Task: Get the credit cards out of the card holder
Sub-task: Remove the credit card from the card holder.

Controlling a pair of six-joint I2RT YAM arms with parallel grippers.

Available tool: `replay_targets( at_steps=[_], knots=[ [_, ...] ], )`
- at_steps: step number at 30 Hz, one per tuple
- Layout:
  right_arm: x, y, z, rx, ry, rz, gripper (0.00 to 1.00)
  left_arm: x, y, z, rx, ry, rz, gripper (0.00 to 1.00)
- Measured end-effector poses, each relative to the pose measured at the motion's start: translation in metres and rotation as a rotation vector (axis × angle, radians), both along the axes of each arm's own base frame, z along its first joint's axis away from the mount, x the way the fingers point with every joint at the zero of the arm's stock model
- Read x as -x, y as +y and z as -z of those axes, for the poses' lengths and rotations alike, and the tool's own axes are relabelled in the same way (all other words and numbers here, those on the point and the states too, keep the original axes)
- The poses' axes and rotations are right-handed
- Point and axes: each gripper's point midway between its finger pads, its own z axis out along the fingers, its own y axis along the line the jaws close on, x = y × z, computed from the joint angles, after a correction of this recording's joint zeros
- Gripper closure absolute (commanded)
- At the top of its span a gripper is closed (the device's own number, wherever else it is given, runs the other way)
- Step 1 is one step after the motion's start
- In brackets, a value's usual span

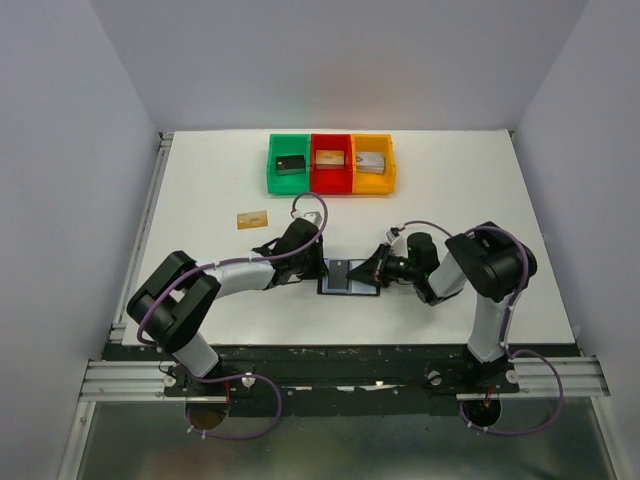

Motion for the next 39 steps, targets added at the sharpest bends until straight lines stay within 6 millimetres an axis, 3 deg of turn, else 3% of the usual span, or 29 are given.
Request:
replay_targets(
  at_steps=[5, 15, 18, 24, 29, 33, 36, 39],
  knots=[
    [0.001, -0.001, -0.001, 0.011, -0.013, -0.006, 0.99, 0.002, 0.0, 0.0, -0.003, 0.003, 0.005, 1.0],
    [0.003, -0.007, -0.007, 0.095, -0.063, -0.021, 1.0, 0.006, 0.0, 0.001, -0.011, 0.014, 0.01, 0.99],
    [0.001, -0.01, -0.011, 0.135, -0.09, -0.028, 1.0, 0.006, 0.0, 0.001, -0.013, 0.017, 0.011, 0.88],
    [0.001, -0.016, -0.009, 0.21, -0.115, -0.043, 0.99, 0.008, 0.001, 0.001, -0.026, 0.029, 0.012, 0.87],
    [0.004, -0.018, -0.003, 0.232, -0.105, -0.053, 0.85, 0.009, 0.001, 0.0, -0.03, 0.029, 0.019, 0.87],
    [0.004, -0.018, -0.004, 0.228, -0.107, -0.055, 0.72, 0.01, 0.0, -0.001, -0.029, 0.028, 0.028, 0.93],
    [0.003, -0.015, -0.006, 0.207, -0.116, -0.059, 0.68, 0.011, -0.001, -0.001, -0.025, 0.03, 0.035, 0.99],
    [0.002, -0.013, -0.007, 0.187, -0.11, -0.059, 0.66, 0.011, -0.003, -0.001, -0.022, 0.034, 0.041, 1.0]
  ],
)
